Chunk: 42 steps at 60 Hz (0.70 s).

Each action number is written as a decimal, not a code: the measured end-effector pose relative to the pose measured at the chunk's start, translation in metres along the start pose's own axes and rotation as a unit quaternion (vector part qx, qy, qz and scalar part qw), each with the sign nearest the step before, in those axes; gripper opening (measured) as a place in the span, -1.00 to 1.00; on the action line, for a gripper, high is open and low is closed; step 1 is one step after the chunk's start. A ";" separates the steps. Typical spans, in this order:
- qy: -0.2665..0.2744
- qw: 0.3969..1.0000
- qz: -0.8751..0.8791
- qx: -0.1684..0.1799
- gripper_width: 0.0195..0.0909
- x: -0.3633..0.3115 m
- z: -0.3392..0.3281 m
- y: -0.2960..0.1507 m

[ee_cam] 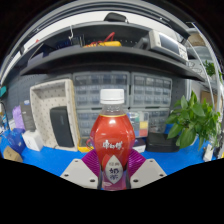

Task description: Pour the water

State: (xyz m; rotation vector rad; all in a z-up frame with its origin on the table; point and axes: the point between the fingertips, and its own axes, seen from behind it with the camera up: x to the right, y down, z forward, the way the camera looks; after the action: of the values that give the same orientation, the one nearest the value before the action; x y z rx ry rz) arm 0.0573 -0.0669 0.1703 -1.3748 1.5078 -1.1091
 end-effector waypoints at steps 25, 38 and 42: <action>0.031 0.999 0.027 -0.007 -0.54 0.054 0.019 0.088; 0.034 0.999 0.023 0.019 -0.39 0.054 0.015 0.085; 0.035 0.999 0.026 0.009 -0.26 0.055 0.016 0.085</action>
State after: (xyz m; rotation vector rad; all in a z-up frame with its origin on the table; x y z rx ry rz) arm 0.0419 -0.1211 0.0847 -1.2895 1.5701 -1.1470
